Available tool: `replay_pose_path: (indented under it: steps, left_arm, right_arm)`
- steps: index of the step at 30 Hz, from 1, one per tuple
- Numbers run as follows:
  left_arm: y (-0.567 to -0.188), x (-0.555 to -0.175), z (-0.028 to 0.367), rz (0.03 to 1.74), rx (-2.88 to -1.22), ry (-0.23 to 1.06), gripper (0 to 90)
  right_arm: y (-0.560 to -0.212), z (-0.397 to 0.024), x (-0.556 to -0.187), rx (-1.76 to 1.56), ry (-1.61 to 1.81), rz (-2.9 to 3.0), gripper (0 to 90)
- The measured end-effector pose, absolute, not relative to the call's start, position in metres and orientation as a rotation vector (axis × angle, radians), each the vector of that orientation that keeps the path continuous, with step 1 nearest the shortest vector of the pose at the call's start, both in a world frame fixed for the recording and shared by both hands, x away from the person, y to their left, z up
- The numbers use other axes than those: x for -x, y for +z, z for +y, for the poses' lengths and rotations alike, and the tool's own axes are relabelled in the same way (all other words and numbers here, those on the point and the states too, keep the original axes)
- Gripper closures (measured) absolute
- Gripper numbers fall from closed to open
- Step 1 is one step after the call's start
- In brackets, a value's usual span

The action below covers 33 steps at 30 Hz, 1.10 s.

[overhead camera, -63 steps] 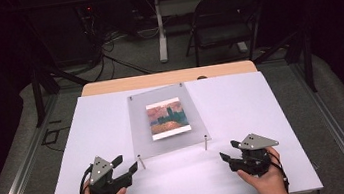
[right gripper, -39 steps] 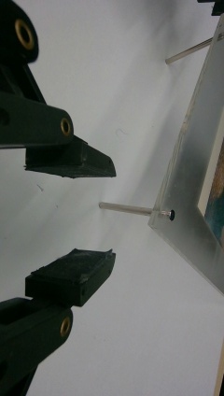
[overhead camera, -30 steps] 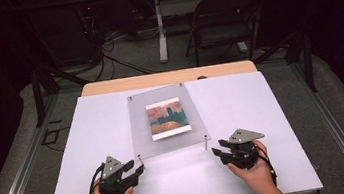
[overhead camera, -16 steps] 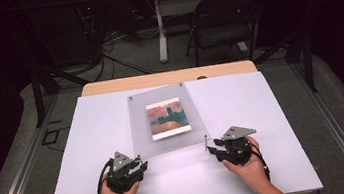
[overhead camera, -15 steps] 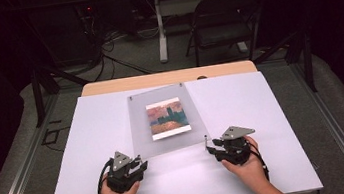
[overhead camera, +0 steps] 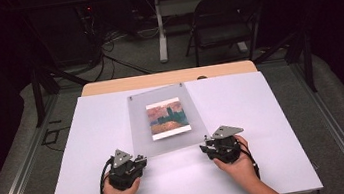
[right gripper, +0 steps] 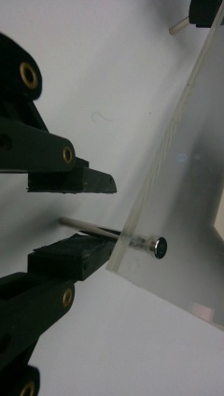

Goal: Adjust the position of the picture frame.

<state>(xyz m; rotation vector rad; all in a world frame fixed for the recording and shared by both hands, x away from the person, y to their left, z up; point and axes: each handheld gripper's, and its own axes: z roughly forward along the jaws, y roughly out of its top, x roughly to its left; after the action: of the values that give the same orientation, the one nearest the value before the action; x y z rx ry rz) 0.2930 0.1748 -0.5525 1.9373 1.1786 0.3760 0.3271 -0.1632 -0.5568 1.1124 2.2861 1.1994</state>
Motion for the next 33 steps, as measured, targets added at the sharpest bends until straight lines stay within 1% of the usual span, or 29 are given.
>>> replay_pose_path:
  steps: [4,13,17,33]
  left_arm:
    - [-0.5531,-0.2932,0.1765,1.187,-1.928,0.369,84.4]
    - [-0.5538,-0.2934,0.177,1.176,-1.928,0.366,85.0]
    - [-0.554,-0.2936,0.1773,1.172,-1.928,0.366,85.1]
    - [-0.5542,-0.2947,0.1792,1.169,-1.921,0.344,85.3]
  right_arm:
    - [-0.559,-0.1638,-0.3297,-1.129,1.223,2.273,71.7]
    - [-0.5607,-0.1658,-0.3305,-1.156,1.245,2.25,78.8]
    - [-0.5613,-0.1683,-0.3311,-1.163,1.261,2.232,84.0]
    - [-0.5609,-0.1693,-0.3322,-1.162,1.274,2.241,85.1]
